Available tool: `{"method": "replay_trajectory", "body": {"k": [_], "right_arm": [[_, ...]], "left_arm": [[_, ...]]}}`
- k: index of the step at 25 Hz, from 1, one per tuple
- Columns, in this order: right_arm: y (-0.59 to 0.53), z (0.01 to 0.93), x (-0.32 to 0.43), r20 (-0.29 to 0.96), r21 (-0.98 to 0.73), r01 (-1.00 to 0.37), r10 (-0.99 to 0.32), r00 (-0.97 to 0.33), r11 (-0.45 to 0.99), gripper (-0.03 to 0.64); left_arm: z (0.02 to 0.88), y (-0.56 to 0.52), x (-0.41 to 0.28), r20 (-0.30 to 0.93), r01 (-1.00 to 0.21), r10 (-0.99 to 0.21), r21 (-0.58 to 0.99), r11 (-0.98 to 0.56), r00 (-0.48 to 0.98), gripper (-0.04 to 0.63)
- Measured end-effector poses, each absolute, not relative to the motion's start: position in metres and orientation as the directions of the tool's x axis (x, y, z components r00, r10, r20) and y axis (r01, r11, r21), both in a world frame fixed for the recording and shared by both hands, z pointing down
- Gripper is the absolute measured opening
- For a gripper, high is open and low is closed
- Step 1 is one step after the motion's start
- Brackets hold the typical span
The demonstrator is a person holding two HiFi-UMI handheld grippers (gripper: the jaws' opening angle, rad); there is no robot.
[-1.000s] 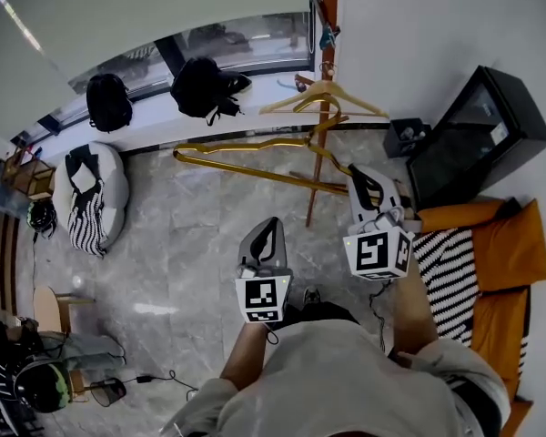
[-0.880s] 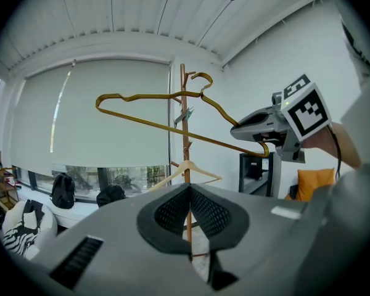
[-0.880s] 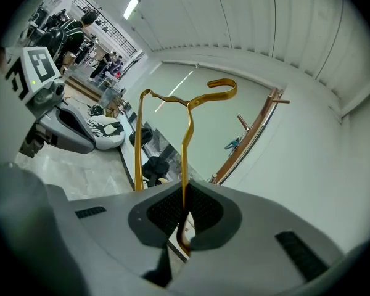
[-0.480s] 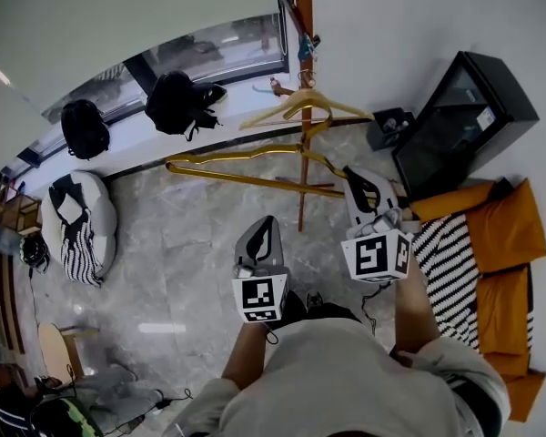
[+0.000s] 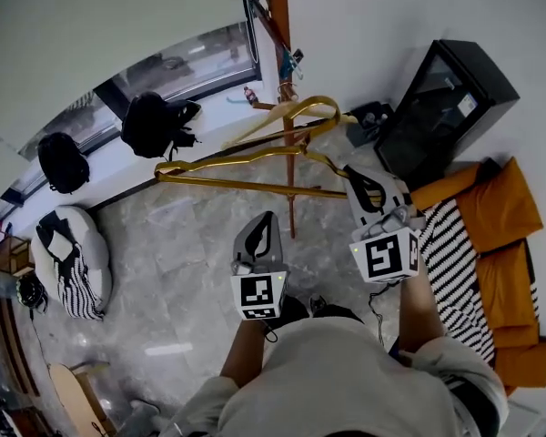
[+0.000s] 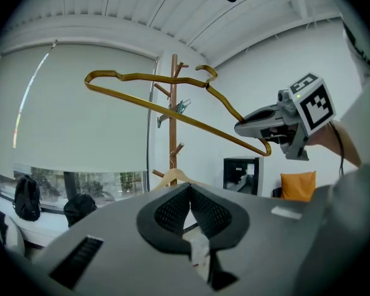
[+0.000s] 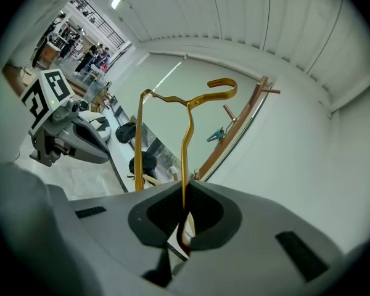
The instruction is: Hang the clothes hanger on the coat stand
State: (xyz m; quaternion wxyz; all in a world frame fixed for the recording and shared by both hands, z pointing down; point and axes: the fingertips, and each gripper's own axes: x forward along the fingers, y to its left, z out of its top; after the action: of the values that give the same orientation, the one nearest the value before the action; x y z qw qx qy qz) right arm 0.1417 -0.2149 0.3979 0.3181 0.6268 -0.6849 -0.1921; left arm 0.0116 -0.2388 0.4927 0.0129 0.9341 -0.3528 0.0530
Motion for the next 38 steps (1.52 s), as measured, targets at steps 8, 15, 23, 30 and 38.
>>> {"method": "replay_trajectory", "body": {"k": [8,15,23,30,38], "right_arm": [[-0.233,0.373,0.149,0.177,0.693,-0.716,-0.983,0.058,0.083,0.005],[-0.248,0.363,0.148,0.179,0.711,-0.702,-0.978,0.108,0.052,0.005],[-0.259,0.347,0.148,0.173,0.721,-0.690,-0.980,0.101,0.057,0.005],[-0.275,0.317,0.163,0.148,0.737,-0.673,-0.986,0.075,0.060,0.005],[-0.280,0.277,0.160,0.100,0.707,-0.702,-0.995,-0.024,0.088,0.005]], "left_arm": [[0.482,-0.275,0.018,0.083,-0.594,-0.593,-0.018,-0.805,0.801,0.009],[0.469,-0.296,0.029,0.047,-0.530,-0.530,-0.016,-0.848,0.846,0.009],[0.456,-0.314,0.043,0.022,-0.500,-0.500,-0.021,-0.866,0.865,0.009],[0.421,-0.328,0.065,-0.034,-0.502,-0.501,-0.058,-0.863,0.865,0.009],[0.384,-0.331,0.081,-0.095,-0.505,-0.498,-0.086,-0.859,0.862,0.009]]}}
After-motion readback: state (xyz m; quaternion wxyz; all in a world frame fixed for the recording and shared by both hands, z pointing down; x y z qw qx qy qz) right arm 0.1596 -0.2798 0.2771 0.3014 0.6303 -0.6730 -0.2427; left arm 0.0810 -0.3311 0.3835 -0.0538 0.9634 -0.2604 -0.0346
